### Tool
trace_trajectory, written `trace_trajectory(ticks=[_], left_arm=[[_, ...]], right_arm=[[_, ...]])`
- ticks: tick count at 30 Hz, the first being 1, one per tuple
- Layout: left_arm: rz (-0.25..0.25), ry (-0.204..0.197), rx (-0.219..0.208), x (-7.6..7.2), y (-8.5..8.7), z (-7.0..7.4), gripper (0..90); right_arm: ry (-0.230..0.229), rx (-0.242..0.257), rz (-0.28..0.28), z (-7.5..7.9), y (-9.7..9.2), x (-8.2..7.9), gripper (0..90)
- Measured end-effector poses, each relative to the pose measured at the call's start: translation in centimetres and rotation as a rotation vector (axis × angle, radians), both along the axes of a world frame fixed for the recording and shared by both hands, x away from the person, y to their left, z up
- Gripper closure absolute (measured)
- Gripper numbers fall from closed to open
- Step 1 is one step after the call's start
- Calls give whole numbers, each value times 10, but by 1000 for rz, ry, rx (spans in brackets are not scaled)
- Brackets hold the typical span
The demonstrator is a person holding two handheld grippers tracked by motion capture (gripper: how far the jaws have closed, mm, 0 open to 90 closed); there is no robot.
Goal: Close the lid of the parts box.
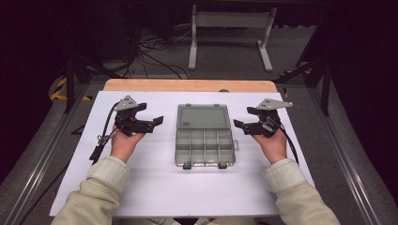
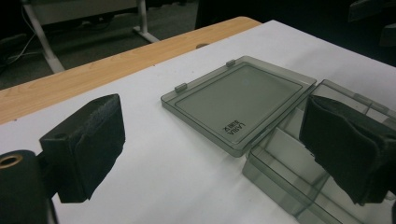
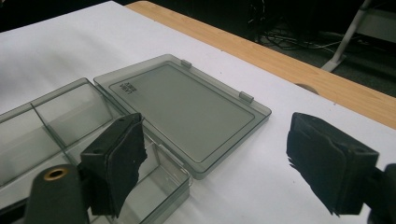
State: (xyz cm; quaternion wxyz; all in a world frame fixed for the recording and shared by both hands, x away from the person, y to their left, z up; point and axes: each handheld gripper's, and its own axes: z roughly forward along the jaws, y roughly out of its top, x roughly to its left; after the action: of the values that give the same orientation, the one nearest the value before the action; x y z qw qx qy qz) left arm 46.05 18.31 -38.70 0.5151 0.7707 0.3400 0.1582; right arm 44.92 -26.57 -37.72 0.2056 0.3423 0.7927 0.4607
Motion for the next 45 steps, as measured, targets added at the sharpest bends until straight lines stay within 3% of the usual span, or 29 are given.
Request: trace_trajectory(ticks=[11, 13, 16, 19, 27, 29, 30, 31, 32, 34, 35, 36, 37, 41, 45], left_arm=[[-9, 32, 23, 21, -5, -4, 80], [-4, 23, 15, 24, -7, -5, 81], [-5, 51, 5, 28, -9, -7, 85], [-9, 58, 37, 34, -15, -9, 85], [-17, 83, 58, 38, -23, -15, 98], [-29, 96, 57, 37, -23, -15, 184], [-31, 97, 68, 36, -23, -15, 184], [-32, 98, 75, 34, -23, -14, 388], [-41, 94, 89, 34, -23, -13, 388], [-46, 117, 77, 32, -24, -12, 579], [-48, 118, 85, 31, -24, -10, 785], [-40, 117, 101, 31, -25, -10, 785], [-31, 136, 117, 31, -27, -9, 894], [-56, 184, 202, 35, -35, -10, 900], [-64, 218, 223, 39, -39, -10, 900]], right_arm=[[21, -22, -4, -3, 2, 20, 211], [23, -26, -4, -4, 2, 24, 212], [26, -30, -6, -4, 3, 28, 215], [35, -23, -10, -5, 3, 35, 219], [60, -38, -7, -11, 6, 45, 256], [71, -51, -1, -12, 6, 44, 399], [71, -51, -1, -12, 6, 44, 399], [80, -63, 17, -11, 6, 42, 630], [80, -63, 17, -11, 6, 42, 630], [77, -70, 24, -9, 6, 41, 785], [88, -76, 35, -7, 5, 42, 880], [88, -76, 35, -7, 5, 42, 880], [99, -82, 38, -6, 6, 42, 900], [134, -142, 41, -4, 9, 46, 900], [163, -161, 45, -4, 11, 50, 900]])
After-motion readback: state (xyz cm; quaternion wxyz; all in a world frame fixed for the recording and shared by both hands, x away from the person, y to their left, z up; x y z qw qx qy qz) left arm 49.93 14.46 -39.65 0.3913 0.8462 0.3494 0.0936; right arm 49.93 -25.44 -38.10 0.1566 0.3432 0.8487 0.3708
